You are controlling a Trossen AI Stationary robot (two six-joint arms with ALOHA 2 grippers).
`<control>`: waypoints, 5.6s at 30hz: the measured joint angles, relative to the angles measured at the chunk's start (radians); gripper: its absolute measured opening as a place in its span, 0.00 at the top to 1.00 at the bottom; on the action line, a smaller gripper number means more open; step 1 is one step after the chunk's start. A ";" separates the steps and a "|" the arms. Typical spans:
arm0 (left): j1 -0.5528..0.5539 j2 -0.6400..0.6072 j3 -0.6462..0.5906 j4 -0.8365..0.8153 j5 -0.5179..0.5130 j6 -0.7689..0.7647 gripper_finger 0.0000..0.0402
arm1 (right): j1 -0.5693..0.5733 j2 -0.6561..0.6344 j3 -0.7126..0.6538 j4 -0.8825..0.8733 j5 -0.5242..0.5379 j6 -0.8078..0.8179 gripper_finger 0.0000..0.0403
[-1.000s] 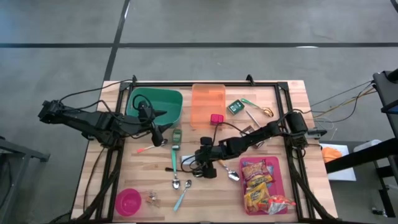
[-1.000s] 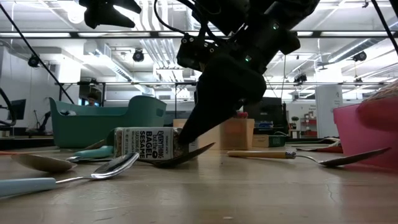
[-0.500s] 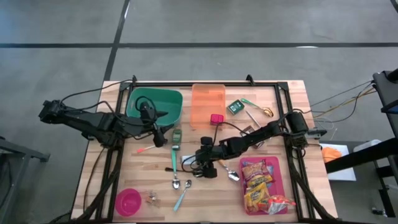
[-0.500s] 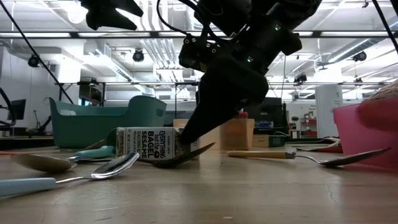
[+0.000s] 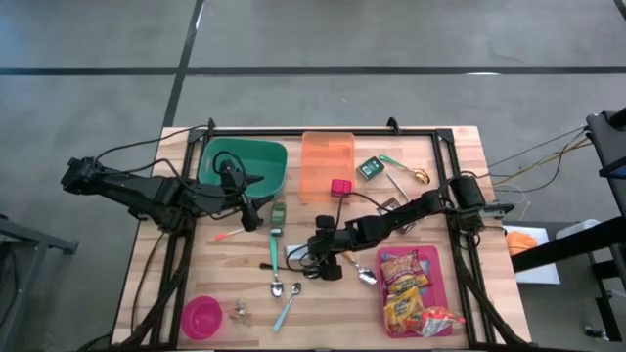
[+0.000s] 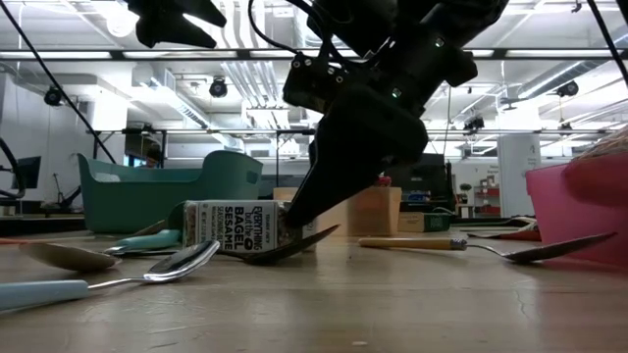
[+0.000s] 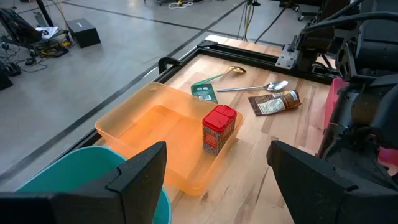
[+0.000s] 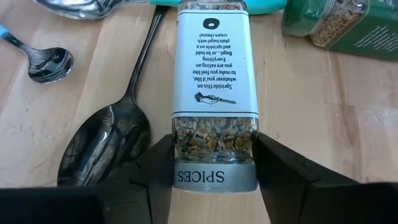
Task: Pick & Place Food Item
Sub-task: Put the white seasoning bottle into the orange bin
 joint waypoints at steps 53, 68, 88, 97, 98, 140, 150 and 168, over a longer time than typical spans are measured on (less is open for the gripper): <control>0.067 0.002 -0.114 0.322 0.159 -0.310 0.29 | 0.172 -0.279 0.286 -0.432 0.763 -0.280 0.57; 0.067 0.066 -0.111 0.448 0.373 -0.253 0.29 | 0.174 -0.279 0.297 -0.432 0.815 -0.338 0.57; 0.086 0.193 -0.056 0.522 0.416 -0.250 0.29 | 0.182 -0.281 0.325 -0.424 0.923 -0.413 0.57; 0.091 0.183 -0.056 0.560 0.421 -0.200 0.29 | 0.193 -0.281 0.345 -0.425 0.916 -0.431 0.57; 0.091 0.184 -0.056 0.563 0.424 -0.200 0.29 | 0.194 -0.281 0.345 -0.425 0.914 -0.437 0.57; 0.086 0.102 -0.066 0.566 0.486 0.003 0.54 | 0.205 -0.398 0.343 -0.364 0.805 0.108 0.26; -0.003 0.098 -0.065 0.686 0.491 0.153 0.54 | 0.193 -0.444 0.337 -0.250 0.591 0.152 0.25; -0.082 0.099 -0.065 0.790 0.491 0.248 0.54 | 0.188 -0.440 0.335 -0.097 0.440 0.067 0.25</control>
